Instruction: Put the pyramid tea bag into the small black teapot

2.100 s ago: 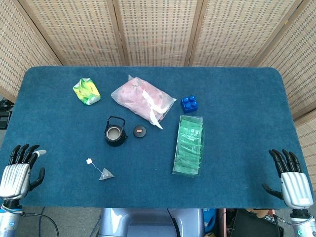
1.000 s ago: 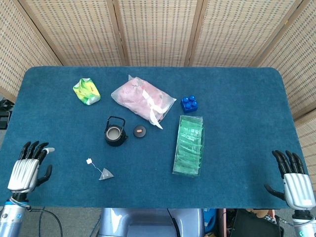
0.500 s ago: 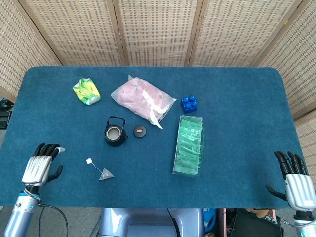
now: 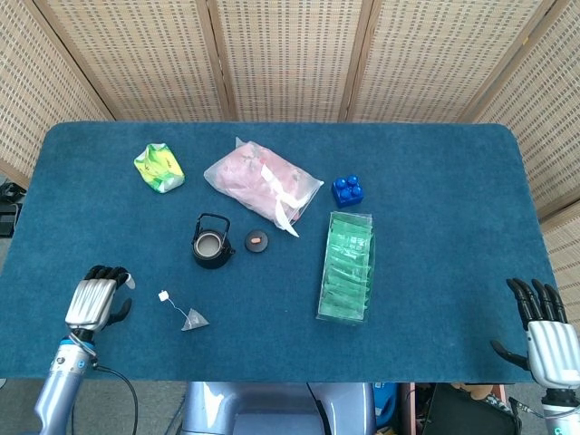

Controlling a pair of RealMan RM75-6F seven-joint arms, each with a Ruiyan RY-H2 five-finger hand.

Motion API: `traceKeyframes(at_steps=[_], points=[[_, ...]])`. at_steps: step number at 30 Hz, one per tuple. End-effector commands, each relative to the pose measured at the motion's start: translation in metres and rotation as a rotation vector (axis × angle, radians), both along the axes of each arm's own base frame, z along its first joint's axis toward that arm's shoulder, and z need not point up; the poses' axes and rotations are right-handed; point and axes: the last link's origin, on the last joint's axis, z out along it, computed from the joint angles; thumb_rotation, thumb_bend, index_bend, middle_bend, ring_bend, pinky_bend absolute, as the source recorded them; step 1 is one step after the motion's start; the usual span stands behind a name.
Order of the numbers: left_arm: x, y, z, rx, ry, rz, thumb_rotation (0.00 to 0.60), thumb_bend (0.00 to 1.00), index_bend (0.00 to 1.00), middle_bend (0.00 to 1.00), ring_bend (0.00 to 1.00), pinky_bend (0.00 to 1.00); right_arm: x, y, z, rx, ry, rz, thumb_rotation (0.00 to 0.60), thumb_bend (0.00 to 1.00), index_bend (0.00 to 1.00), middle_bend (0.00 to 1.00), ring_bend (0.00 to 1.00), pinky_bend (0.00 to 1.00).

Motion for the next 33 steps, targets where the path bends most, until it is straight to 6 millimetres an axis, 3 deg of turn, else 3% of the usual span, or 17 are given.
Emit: traceKeyframes(at_steps=[1,3,6,27,33], points=[[0.000,0.002,-0.005,-0.017,0.005,0.009,0.600,0.42,0.45,0.27,0.18,0.07,0.000,0.000,0.000,0.000,-0.001,-0.001,0.600,0.12,0.11,0.19,0.03,0.10],[0.000,0.004,-0.007,-0.027,0.011,0.013,0.600,0.42,0.45,0.18,0.06,0.00,-0.001,0.000,0.000,-0.001,-0.001,-0.002,0.600,0.12,0.11,0.19,0.03,0.10],[0.001,0.004,-0.009,-0.034,0.017,0.013,0.600,0.42,0.45,0.11,0.00,0.00,-0.001,0.000,0.000,-0.001,-0.001,-0.003,0.600,0.12,0.11,0.19,0.03,0.10],[0.013,0.020,-0.048,-0.091,0.003,0.024,0.600,0.42,0.45,0.03,0.00,0.00,-0.007,0.004,0.003,-0.013,-0.006,-0.019,0.600,0.12,0.11,0.19,0.03,0.10],[0.015,0.019,-0.052,-0.096,-0.004,0.024,0.600,0.36,0.45,0.03,0.00,0.00,-0.007,0.004,0.004,-0.015,-0.006,-0.019,0.600,0.12,0.11,0.20,0.03,0.10]])
